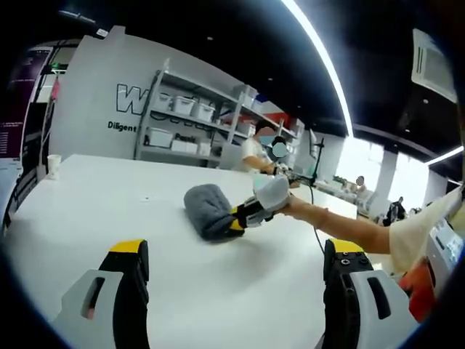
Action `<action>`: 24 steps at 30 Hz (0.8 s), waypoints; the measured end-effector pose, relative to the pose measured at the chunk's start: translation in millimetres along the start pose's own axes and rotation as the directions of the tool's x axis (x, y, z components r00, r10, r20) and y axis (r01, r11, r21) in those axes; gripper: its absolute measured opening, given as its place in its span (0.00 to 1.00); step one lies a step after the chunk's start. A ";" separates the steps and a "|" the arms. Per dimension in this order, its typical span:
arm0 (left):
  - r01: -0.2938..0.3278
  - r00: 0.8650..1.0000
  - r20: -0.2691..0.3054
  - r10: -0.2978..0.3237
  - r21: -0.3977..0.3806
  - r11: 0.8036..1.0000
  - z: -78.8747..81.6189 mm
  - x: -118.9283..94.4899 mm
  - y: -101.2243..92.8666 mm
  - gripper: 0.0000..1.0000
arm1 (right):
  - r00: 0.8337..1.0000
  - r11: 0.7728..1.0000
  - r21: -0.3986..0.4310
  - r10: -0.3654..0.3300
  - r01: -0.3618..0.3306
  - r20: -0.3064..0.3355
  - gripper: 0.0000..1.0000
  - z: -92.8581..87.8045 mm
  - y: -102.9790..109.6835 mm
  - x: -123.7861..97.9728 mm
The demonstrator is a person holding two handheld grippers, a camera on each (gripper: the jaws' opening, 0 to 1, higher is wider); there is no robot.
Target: Open the folded towel by lifting each exposed corner and separating the folded layers until the towel lies flat within the target outline without major curled edges
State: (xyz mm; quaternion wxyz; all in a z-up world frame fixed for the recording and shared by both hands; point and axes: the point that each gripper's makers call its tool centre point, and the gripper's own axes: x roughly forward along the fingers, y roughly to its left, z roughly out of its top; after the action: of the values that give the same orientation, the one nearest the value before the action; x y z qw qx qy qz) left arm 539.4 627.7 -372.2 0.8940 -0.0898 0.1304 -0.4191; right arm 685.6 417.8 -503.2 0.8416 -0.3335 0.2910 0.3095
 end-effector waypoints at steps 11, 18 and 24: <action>-0.001 1.000 0.004 0.001 0.007 1.000 1.1 -5.9 -0.9 0.98 | 0.995 0.994 -0.045 0.095 -0.096 -0.028 0.10 -16.1 44.7 -39.6; -0.027 0.999 -0.044 0.029 0.039 0.999 -9.8 -4.8 5.5 0.99 | 0.984 0.983 -0.030 0.180 -0.181 -0.014 0.11 -21.7 69.3 -60.0; -0.072 0.995 -0.061 0.077 0.070 0.995 -21.2 -3.7 18.9 1.00 | 0.977 0.977 -0.024 0.213 -0.213 -0.008 0.11 -26.4 85.5 -74.6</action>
State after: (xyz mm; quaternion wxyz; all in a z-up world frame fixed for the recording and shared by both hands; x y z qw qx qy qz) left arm 544.2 641.5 -396.9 0.9070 -0.0410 0.1477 -0.3923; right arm 569.3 424.0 -500.0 0.7985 -0.3118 0.3235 0.4007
